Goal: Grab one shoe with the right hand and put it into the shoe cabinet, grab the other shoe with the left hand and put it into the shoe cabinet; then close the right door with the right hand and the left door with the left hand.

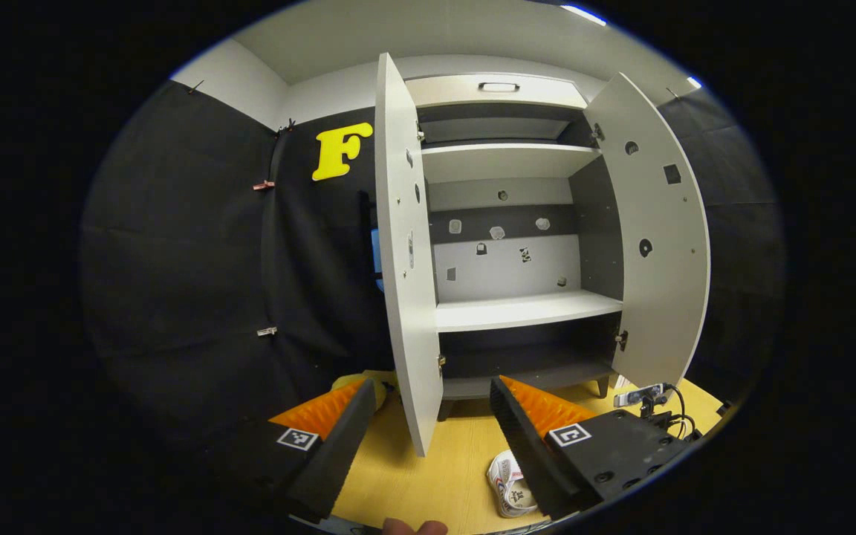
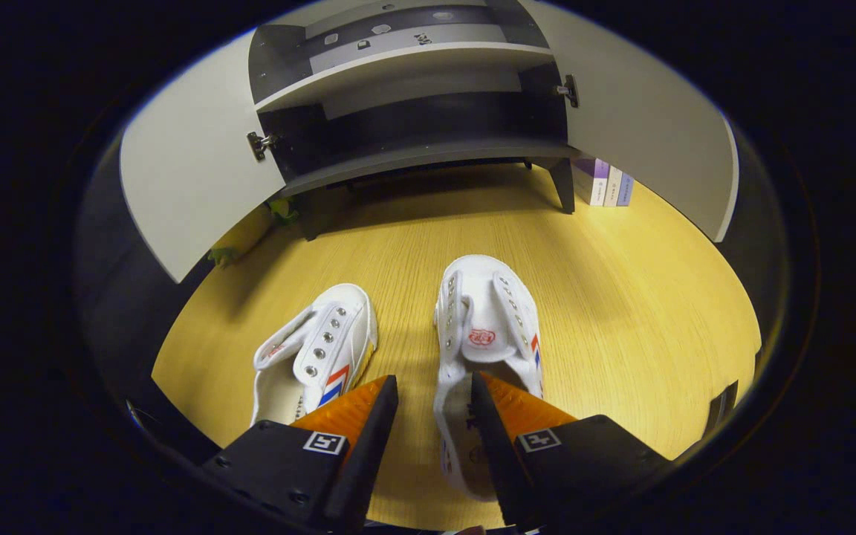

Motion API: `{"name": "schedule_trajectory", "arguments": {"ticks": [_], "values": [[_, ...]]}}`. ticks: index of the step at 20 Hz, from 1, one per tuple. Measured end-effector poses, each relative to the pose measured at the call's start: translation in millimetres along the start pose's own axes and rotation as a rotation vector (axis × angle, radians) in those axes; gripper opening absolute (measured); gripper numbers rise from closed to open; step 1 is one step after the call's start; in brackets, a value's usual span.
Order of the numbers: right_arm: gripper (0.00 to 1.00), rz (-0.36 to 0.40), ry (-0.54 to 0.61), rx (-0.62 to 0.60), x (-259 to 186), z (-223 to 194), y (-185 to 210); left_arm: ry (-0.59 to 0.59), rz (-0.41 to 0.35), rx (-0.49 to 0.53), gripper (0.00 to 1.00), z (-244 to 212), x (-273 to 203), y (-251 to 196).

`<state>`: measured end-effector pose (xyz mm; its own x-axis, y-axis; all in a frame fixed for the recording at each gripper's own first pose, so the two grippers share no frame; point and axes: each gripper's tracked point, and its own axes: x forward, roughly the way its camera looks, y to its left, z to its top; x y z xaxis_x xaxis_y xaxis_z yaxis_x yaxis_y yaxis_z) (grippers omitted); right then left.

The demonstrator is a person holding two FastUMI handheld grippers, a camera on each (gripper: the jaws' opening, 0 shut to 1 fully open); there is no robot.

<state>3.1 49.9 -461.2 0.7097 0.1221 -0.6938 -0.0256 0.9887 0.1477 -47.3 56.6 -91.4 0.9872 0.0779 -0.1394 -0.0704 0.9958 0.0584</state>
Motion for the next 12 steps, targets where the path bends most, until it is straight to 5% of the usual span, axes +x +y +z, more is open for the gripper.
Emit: {"name": "schedule_trajectory", "arguments": {"ticks": [7, 8, 11, 12], "values": [[0.67, -0.122, -0.109, -0.062, 40, 17, -12, 0.026, 0.026, 0.033, 0.96, -10, 0, 12], [0.46, -0.136, -0.127, -0.064, 40, 21, -16, 0.026, 0.031, 0.038, 0.96, -11, -1, 15], [0.31, -0.096, -0.126, -0.044, 44, 28, -11, 0.027, 0.044, 0.037, 0.96, -12, 1, 20], [0.18, -0.095, -0.111, -0.044, 54, 26, -13, 0.030, 0.045, 0.035, 0.96, -15, 3, 20]]}}
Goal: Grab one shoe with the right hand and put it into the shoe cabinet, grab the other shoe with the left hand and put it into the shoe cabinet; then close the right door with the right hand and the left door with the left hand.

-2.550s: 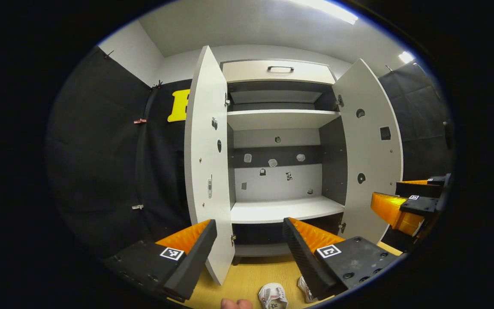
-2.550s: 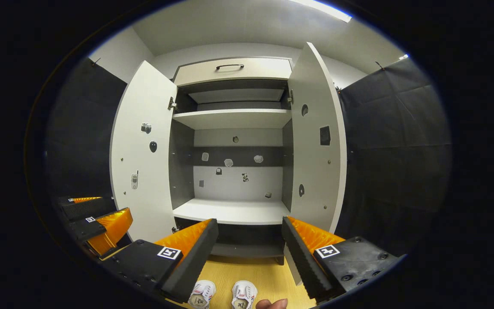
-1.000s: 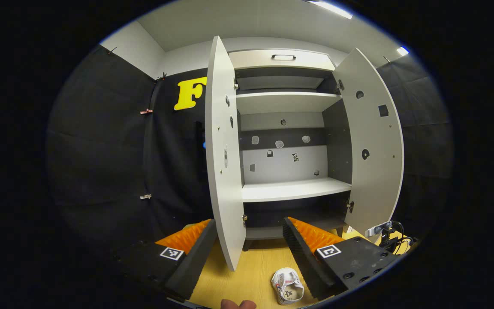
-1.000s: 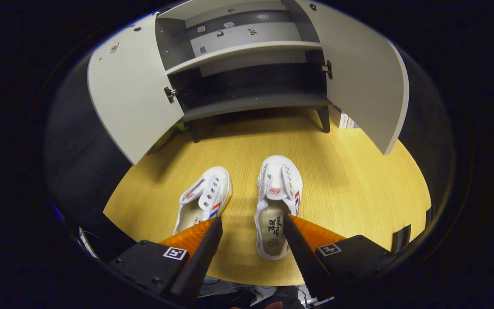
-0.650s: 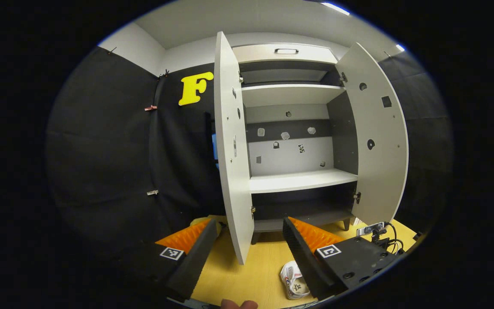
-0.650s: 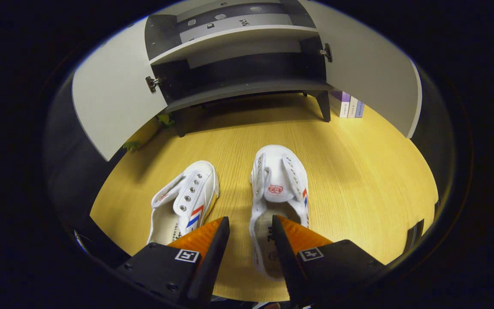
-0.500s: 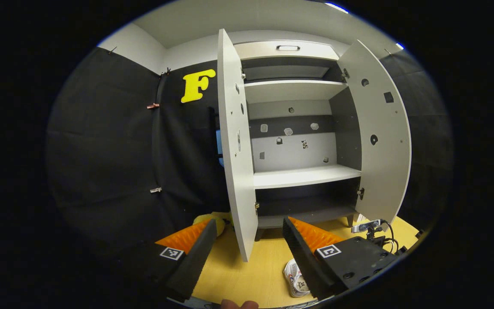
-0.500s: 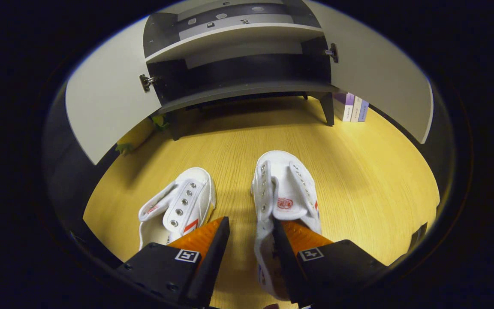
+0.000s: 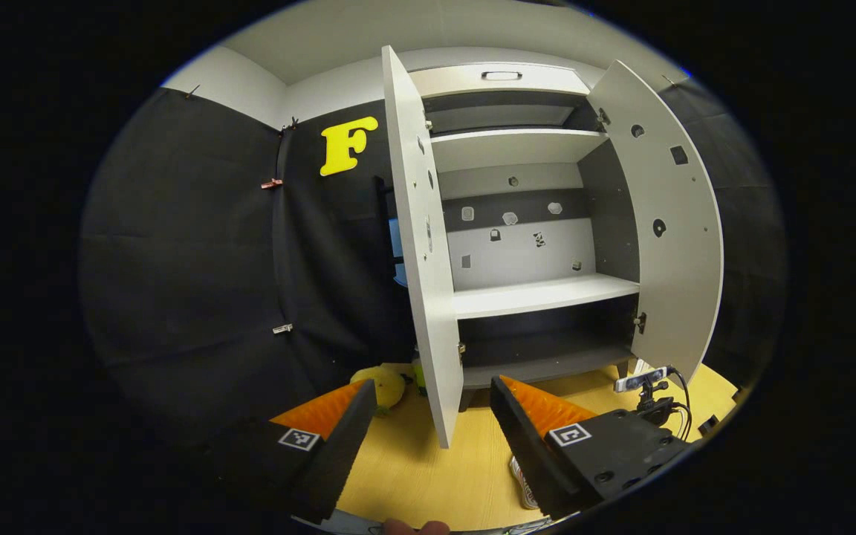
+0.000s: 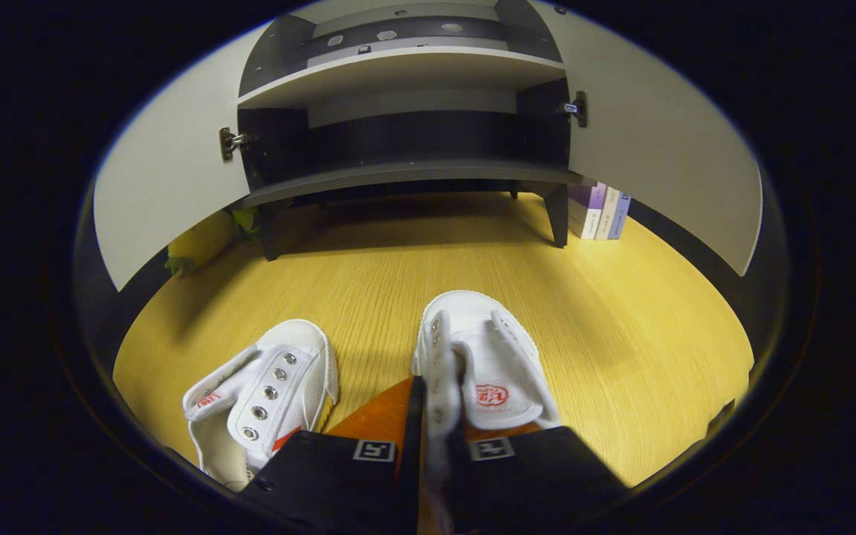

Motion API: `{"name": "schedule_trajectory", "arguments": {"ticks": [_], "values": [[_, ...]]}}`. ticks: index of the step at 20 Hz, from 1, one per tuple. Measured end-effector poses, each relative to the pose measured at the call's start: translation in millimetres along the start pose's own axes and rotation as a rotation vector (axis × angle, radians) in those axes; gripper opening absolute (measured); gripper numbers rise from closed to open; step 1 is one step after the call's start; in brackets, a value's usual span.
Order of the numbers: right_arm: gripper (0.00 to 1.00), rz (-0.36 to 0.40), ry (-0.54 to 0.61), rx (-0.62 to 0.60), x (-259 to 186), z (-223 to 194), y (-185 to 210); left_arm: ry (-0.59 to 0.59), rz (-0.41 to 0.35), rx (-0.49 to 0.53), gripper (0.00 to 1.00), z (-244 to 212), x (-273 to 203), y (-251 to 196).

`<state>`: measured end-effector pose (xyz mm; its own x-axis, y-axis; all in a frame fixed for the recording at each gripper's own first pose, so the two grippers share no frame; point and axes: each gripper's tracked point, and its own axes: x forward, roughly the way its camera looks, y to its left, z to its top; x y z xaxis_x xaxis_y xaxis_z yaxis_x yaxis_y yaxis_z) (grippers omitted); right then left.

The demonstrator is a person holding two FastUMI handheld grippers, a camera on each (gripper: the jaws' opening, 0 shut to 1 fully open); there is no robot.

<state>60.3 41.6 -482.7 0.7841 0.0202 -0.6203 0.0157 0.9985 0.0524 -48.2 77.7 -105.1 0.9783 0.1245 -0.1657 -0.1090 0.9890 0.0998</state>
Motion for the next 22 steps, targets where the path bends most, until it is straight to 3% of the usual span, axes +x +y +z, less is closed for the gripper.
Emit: {"name": "schedule_trajectory", "arguments": {"ticks": [4, 11, 17, 22], "values": [[0.08, 0.031, 0.006, 0.019, 1, 4, 1, 0.011, -0.003, -0.001, 0.96, -5, 2, -2], [0.07, 0.051, -0.048, 0.054, -39, 47, -10, 0.000, -0.027, -0.014, 0.96, -1, 5, -8], [0.08, 0.044, -0.082, 0.081, -98, 118, -11, -0.005, -0.052, -0.024, 0.96, 1, 10, -16], [0.07, 0.061, -0.150, 0.085, -151, 209, 4, -0.015, -0.089, -0.060, 0.96, 9, 20, -29]]}}
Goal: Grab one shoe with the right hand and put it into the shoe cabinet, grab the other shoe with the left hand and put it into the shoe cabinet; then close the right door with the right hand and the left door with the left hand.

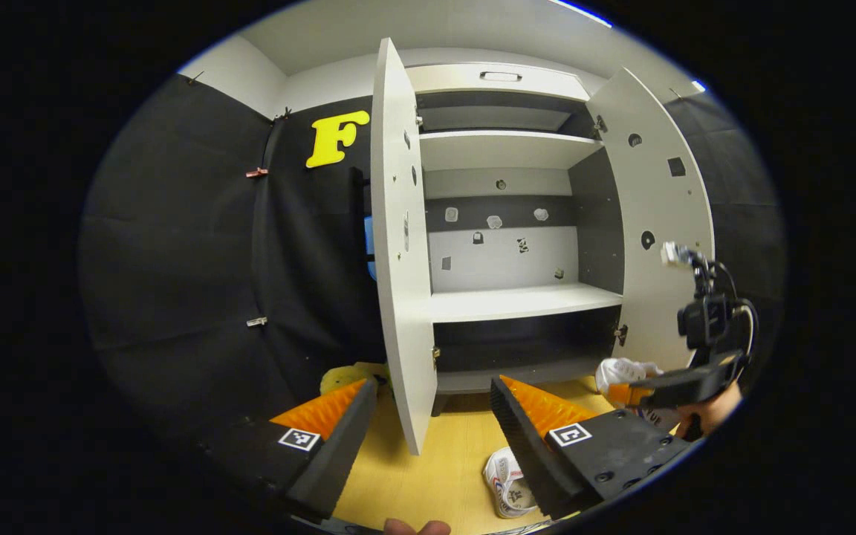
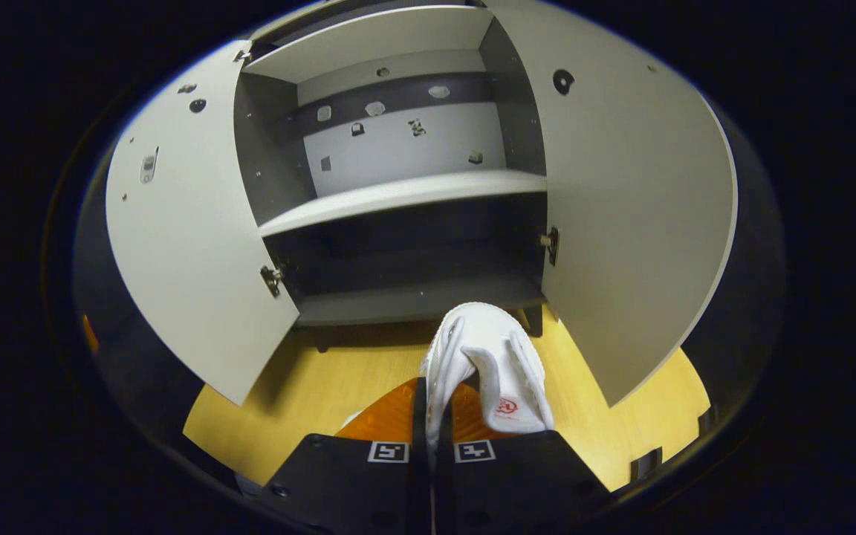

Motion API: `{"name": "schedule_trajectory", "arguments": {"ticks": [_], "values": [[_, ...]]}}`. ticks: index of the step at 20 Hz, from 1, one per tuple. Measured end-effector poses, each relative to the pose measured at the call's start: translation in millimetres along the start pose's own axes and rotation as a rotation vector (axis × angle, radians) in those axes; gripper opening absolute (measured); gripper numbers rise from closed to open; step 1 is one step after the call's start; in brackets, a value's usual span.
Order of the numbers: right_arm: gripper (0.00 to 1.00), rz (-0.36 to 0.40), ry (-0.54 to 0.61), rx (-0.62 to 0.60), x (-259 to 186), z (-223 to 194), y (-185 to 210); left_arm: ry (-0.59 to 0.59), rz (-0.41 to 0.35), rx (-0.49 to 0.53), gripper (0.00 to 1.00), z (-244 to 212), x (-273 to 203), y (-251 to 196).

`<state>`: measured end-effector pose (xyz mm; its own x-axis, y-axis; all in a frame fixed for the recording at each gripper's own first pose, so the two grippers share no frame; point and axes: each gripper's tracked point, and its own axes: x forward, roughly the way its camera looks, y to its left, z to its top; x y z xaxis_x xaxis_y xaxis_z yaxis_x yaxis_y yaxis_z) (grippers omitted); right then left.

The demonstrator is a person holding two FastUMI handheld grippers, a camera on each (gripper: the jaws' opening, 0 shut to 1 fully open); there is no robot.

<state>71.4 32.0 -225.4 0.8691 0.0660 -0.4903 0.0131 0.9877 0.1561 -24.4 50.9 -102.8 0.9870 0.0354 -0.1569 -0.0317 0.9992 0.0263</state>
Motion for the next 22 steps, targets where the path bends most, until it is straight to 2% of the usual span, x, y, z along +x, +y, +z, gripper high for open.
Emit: {"name": "schedule_trajectory", "arguments": {"ticks": [4, 7, 12, 15, 22], "values": [[0.07, 0.026, -0.094, 0.013, -20, 97, 25, -0.013, -0.027, -0.004, 0.96, 6, 8, -9], [0.07, 0.061, -0.129, 0.008, -17, 160, 45, -0.023, -0.050, -0.020, 0.96, 8, 12, -17], [0.07, 0.048, -0.152, -0.067, 44, 234, 51, -0.021, -0.058, -0.026, 0.96, 7, 25, -31], [0.07, 0.009, -0.111, -0.112, 103, 253, 42, -0.013, -0.049, -0.035, 0.96, 5, 33, -33], [0.08, -0.087, 0.023, -0.190, 234, 259, 14, -0.015, -0.035, -0.023, 0.96, 1, 47, -33]]}}
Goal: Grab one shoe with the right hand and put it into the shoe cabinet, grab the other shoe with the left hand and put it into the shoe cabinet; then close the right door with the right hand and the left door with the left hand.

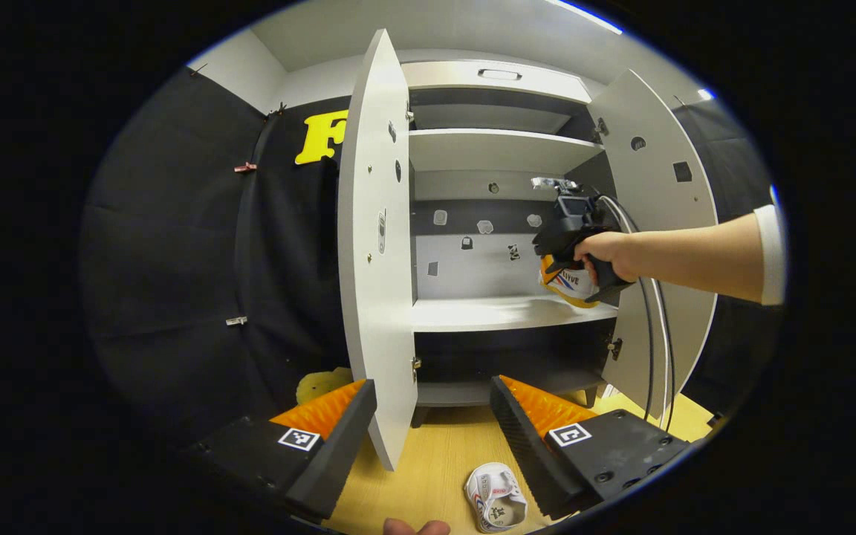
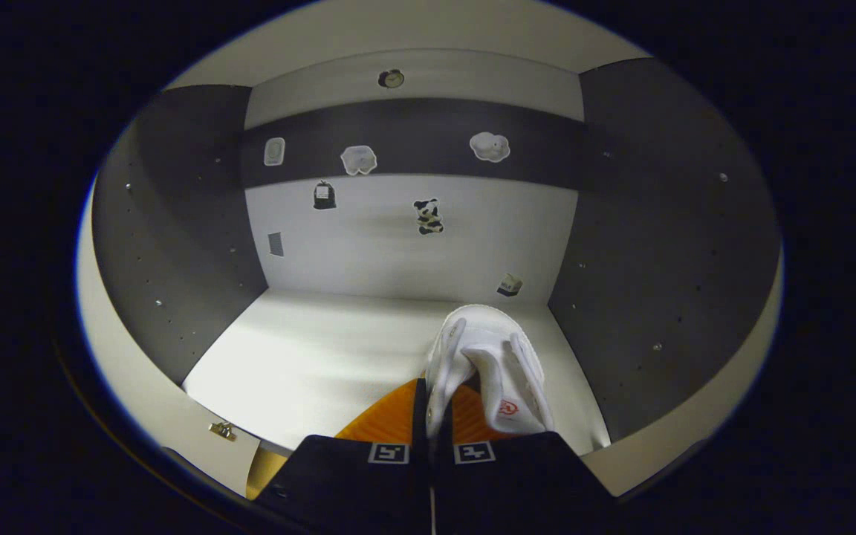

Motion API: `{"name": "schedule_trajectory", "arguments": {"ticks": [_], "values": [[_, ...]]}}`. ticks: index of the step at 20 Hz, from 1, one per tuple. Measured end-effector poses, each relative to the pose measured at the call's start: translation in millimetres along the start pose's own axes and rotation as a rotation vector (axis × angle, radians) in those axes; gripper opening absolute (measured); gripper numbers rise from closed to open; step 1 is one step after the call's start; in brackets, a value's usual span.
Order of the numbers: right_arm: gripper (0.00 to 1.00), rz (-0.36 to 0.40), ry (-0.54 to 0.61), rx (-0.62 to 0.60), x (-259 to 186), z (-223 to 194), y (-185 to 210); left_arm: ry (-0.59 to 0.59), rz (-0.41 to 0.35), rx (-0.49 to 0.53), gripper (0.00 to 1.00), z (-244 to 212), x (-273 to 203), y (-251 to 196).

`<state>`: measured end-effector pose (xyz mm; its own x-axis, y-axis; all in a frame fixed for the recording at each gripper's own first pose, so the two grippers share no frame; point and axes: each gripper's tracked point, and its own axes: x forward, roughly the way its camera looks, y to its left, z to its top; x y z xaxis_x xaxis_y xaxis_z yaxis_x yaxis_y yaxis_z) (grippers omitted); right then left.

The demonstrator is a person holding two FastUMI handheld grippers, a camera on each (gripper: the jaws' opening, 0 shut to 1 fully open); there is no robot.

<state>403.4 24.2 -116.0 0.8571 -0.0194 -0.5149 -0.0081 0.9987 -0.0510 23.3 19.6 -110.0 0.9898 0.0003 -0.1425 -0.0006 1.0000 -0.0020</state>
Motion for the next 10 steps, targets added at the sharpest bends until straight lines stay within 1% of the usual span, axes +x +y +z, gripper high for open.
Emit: {"name": "schedule_trajectory", "arguments": {"ticks": [3, 5, 8, 10], "values": [[0.07, -0.018, 0.044, -0.024, 41, 0, -5, 0.019, 0.005, -0.006, 0.96, -5, 5, -5], [0.07, -0.025, 0.053, -0.051, 61, -1, -5, 0.027, 0.024, -0.003, 0.96, -6, 9, -5], [0.07, -0.006, 0.090, -0.046, 80, -9, 2, 0.042, 0.033, -0.019, 0.96, -8, 17, -7], [0.07, -0.010, 0.077, -0.076, 88, -5, 2, 0.044, 0.040, -0.022, 0.96, -8, 21, -8]]}}
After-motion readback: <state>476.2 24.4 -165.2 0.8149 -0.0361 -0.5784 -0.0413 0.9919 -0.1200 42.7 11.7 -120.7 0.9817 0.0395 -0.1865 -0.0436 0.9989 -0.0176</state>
